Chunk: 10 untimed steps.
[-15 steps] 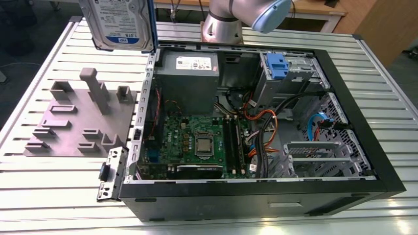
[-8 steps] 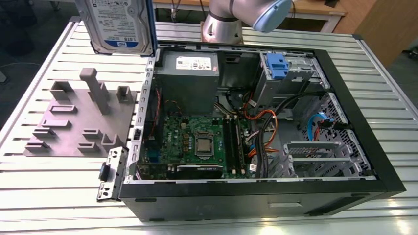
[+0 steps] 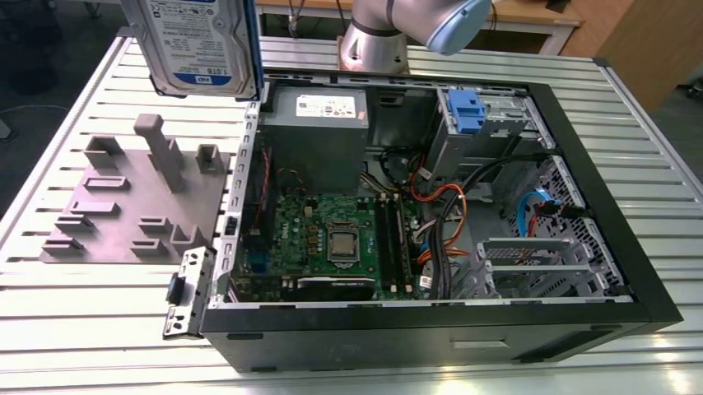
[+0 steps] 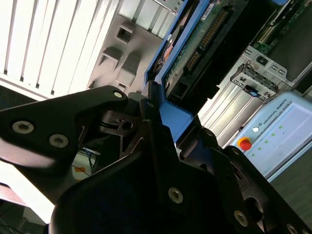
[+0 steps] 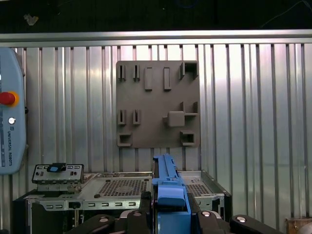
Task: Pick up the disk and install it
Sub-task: 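Pick up the disk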
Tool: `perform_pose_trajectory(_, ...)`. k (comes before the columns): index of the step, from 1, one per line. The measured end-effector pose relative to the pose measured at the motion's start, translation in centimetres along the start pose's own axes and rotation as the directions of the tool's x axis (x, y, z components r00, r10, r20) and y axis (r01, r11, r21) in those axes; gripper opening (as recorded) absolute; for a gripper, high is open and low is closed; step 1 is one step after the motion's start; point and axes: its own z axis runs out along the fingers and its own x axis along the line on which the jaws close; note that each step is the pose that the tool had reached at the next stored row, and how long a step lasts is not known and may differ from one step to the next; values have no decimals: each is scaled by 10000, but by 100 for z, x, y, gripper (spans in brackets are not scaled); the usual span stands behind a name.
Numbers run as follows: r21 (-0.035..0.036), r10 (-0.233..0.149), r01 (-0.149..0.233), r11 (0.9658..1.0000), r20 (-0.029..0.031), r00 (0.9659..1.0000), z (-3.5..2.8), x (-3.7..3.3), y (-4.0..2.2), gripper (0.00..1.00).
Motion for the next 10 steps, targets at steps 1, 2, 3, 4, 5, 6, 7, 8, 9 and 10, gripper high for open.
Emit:
perform_pose_trajectory(1, 0, -1, 1, 10000, 0, 10000, 0, 9, 0, 37)
perform_pose_trajectory(2, 0, -1, 1, 10000, 0, 10000, 0, 9, 0, 37)
perform_pose_trajectory(3, 0, 0, 0, 10000, 0, 10000, 0, 9, -1, 37)
perform_pose_trajectory(4, 0, -1, 1, 10000, 1, 10000, 0, 9, -3, 37)
perform_pose_trajectory(5, 0, -2, 2, 10000, 0, 10000, 0, 9, -7, 37)
perform_pose_trajectory(6, 0, -2, 2, 10000, 0, 10000, 0, 9, -13, 37)
perform_pose_trajectory(7, 0, 0, 0, 10000, 0, 10000, 0, 8, -17, 37)
perform_pose_trajectory(8, 0, 0, 0, 10000, 0, 10000, 0, 8, -21, 37)
perform_pose_trajectory(9, 0, -1, 1, 10000, 1, 10000, 0, 8, -26, 37)
perform_pose_trajectory(10, 0, 0, 0, 10000, 1, 10000, 0, 8, -29, 37)
